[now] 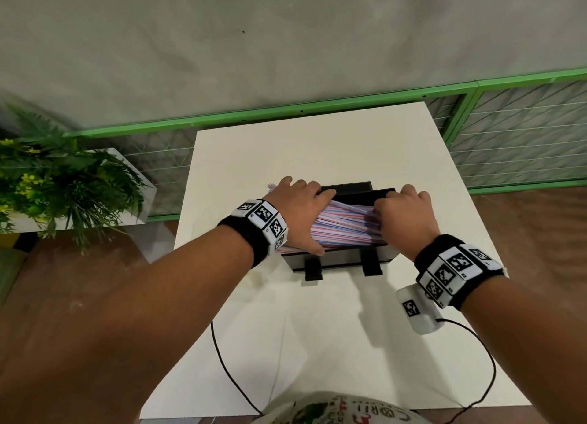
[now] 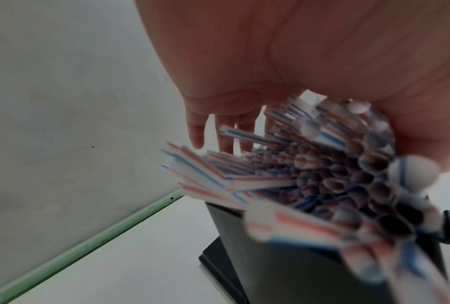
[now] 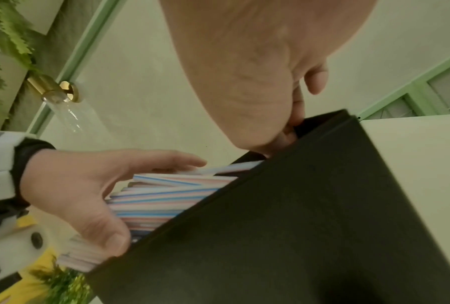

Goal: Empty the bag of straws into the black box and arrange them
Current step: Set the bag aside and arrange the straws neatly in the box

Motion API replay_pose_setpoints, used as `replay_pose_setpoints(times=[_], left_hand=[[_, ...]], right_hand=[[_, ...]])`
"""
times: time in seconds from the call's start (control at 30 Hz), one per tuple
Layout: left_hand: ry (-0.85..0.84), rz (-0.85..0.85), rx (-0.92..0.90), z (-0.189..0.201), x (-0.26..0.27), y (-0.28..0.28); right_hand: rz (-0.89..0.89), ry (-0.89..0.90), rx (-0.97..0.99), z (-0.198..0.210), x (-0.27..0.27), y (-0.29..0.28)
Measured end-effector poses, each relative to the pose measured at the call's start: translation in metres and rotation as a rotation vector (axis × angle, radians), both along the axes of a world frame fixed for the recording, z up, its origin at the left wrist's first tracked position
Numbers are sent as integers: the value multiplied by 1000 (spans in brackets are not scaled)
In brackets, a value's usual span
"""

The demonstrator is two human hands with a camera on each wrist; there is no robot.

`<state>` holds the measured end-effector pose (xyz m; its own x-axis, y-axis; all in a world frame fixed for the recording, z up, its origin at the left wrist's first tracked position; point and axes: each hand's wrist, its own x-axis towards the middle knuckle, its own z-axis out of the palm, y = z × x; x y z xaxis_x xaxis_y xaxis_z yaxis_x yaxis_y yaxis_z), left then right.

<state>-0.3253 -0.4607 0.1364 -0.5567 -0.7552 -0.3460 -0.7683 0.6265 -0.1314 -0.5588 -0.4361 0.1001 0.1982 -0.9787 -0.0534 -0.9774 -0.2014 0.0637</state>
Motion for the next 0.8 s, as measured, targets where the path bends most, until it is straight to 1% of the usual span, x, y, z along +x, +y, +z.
replay_pose_setpoints(times=[0.17, 0.23, 0.27, 0.33, 0.37, 0.4, 0.43, 0.47, 0.53, 0.6, 0.67, 0.73, 0.8], left_hand=[[6, 11, 28, 3, 8, 0], [18, 2, 34, 5, 8, -1], [22, 5, 41, 6, 7, -1], [25, 22, 53, 7, 5, -2], [25, 29, 54, 7, 3, -3], [23, 33, 54, 7, 1, -3], [23, 34, 54, 6, -1, -4], [23, 32, 56, 6, -3, -5], [20, 28, 70, 6, -6, -8], [2, 39, 103, 7, -7, -11], [-21, 53, 133, 9, -7, -13], [-46, 53, 154, 11, -7, -14], [-62, 44, 169, 12, -7, -15]], right_hand=[[46, 63, 12, -7, 1, 5], [48, 8, -32, -5, 4, 5], [40, -71, -81, 0, 5, 6], [63, -345, -163, 12, 12, 15], [123, -492, -158, 18, 16, 24], [201, -608, -103, 23, 22, 35], [272, -670, -20, 26, 28, 46], [327, -662, 76, 28, 35, 57], [390, -537, 221, 23, 44, 67], [383, -441, 240, 14, 48, 65], [344, -443, 255, 9, 49, 59], [299, -462, 320, 8, 50, 52], [270, -427, 371, 9, 54, 46]])
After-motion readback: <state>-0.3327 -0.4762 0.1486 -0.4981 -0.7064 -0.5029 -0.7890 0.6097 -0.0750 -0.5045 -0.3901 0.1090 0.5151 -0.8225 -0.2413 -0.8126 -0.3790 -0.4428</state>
